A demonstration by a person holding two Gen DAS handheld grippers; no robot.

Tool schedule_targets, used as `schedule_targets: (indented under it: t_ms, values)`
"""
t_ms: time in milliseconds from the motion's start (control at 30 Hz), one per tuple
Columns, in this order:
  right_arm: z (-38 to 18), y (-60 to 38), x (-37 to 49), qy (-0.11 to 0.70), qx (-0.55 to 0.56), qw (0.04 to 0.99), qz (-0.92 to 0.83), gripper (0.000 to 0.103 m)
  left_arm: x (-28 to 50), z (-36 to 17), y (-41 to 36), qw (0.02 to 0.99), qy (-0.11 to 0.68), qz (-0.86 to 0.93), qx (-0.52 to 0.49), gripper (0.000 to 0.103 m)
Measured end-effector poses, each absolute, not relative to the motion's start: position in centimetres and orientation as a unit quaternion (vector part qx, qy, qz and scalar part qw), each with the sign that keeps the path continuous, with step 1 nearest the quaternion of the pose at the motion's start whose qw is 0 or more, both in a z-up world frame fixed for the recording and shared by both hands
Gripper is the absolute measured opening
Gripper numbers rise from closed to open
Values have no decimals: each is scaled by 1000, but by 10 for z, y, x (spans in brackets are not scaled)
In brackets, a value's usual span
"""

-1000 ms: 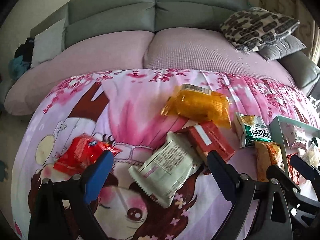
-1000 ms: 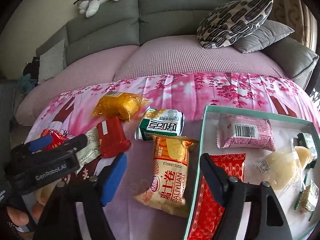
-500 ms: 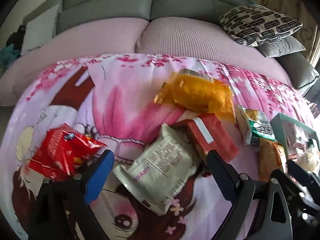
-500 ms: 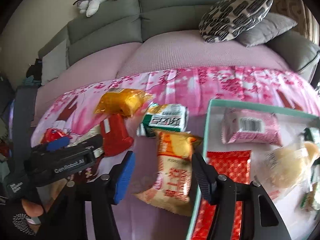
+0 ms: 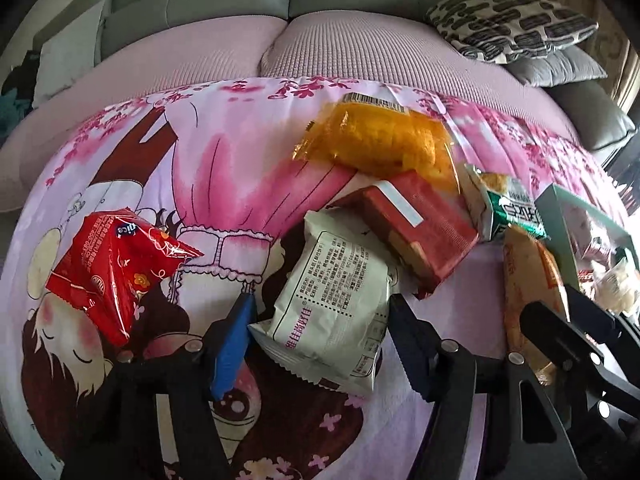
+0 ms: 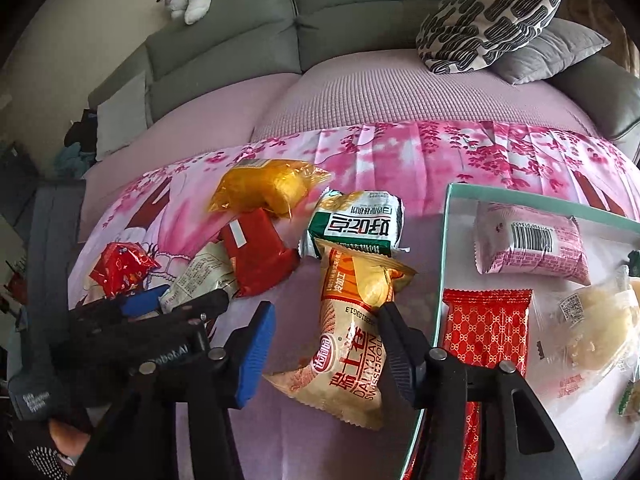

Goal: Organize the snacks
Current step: 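Grasp the white printed pack with the left tool while the right tool grasps the yellow bread bag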

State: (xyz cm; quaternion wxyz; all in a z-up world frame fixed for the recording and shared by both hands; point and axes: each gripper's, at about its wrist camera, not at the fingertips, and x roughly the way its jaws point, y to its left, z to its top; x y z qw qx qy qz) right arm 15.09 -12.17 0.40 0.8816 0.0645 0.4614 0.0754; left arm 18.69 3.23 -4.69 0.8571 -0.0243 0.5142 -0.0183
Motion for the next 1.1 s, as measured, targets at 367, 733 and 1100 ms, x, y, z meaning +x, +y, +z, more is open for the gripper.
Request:
schedule_targets:
  t_ms: [367,733,1100]
  values:
    - [-7,-124,154,470,53,880,53,42,190,-49,28,862,507,-5,-3,69]
    - [-3,-129,150,462,71,882,57,38,188,-45,24,866,499,8,-2,65]
    - [15,-140,140,442,89,891,59,37,184,-38,20,865,501,19,-9,54]
